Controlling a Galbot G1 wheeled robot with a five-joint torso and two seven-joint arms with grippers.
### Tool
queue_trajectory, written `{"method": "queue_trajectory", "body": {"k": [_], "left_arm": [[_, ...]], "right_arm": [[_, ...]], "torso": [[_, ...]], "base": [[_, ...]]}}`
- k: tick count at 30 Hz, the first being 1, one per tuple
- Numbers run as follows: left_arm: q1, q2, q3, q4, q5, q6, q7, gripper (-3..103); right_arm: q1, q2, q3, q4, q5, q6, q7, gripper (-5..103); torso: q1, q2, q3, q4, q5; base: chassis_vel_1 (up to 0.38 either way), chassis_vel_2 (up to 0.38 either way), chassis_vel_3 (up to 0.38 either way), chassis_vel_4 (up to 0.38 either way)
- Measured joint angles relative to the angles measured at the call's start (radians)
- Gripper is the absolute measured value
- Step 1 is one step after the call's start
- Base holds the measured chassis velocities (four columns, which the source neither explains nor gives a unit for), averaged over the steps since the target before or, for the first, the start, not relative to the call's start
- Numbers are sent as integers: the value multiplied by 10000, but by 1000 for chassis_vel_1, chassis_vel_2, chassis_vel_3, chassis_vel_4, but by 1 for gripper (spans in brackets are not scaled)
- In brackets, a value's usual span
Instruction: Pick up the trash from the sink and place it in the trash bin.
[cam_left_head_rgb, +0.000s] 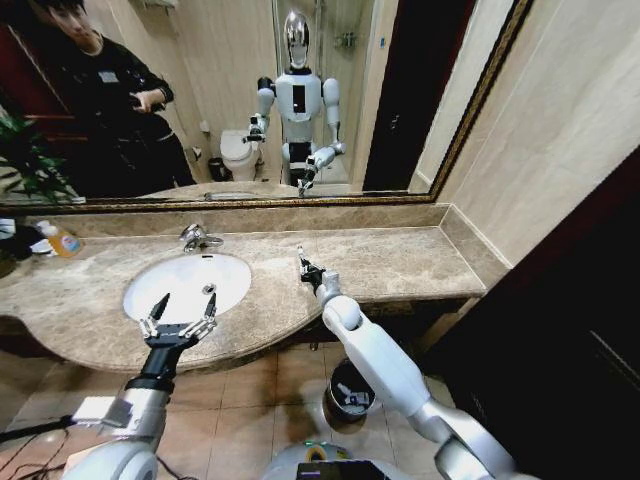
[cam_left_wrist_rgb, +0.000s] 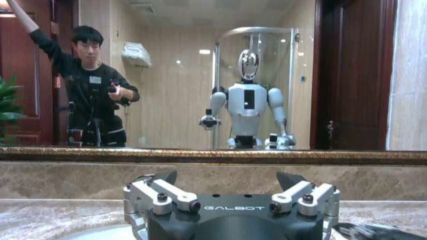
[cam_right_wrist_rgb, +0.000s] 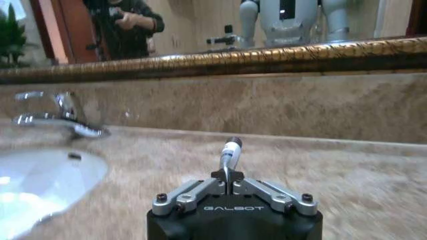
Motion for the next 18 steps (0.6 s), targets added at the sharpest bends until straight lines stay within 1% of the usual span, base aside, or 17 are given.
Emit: {"method": "queue_trajectory", "body": {"k": [1, 2, 3, 6, 7, 10, 11, 12, 14, 18], "left_arm": [[0, 0, -1, 0, 0, 0, -1, 100], [0, 0, 0, 0, 0, 0, 4, 100], [0, 0, 0, 0, 0, 0, 4, 100], [0, 0, 0, 0, 0, 0, -1, 100], [0, 0, 0, 0, 0, 0, -1, 100], [1, 0, -1, -1, 0, 0, -1, 100], [1, 0, -1, -1, 0, 0, -1, 100], [0, 0, 0, 0, 0, 0, 0, 100], [0, 0, 0, 0, 0, 0, 0, 100], [0, 0, 0, 0, 0, 0, 0, 100]], "right_arm": [[-339, -318, 52, 428, 49, 43, -206, 1], [-586, -492, 143, 711, 106, 56, -361, 1], [-586, -492, 143, 711, 106, 56, -361, 1], [-1735, -1092, 685, 1852, 306, 97, -921, 1], [-1735, -1092, 685, 1852, 306, 97, -921, 1], [-2698, -1588, 1226, 2838, 300, 202, -1309, 1], [-2698, -1588, 1226, 2838, 300, 202, -1309, 1], [-3210, -1876, 1492, 3474, 301, 246, -1527, 1], [-3578, -2113, 1662, 3900, 302, 289, -1778, 1], [-4158, -2288, 1903, 4254, 258, 454, -1994, 1]], "torso": [[0, 0, 0, 0, 1], [0, 0, 0, 1, 3], [0, 0, 0, 1, 3], [-1, 0, -1, -1, 2], [-1, 0, -1, -1, 2], [-2, 0, -1, -1, 0], [-2, 0, -1, -1, 0], [-2, 0, -1, -2, 0], [-2, 0, -1, -1, 0], [-1, 0, -1, 1, 0]], "base": [[0, 0, 0, 0], [0, 0, 0, 0], [0, 0, 0, 0], [0, 0, 0, 0], [0, 0, 0, 0], [0, 0, 0, 0], [0, 0, 0, 0], [0, 0, 0, 0], [0, 0, 0, 0], [0, 0, 0, 0]]}}
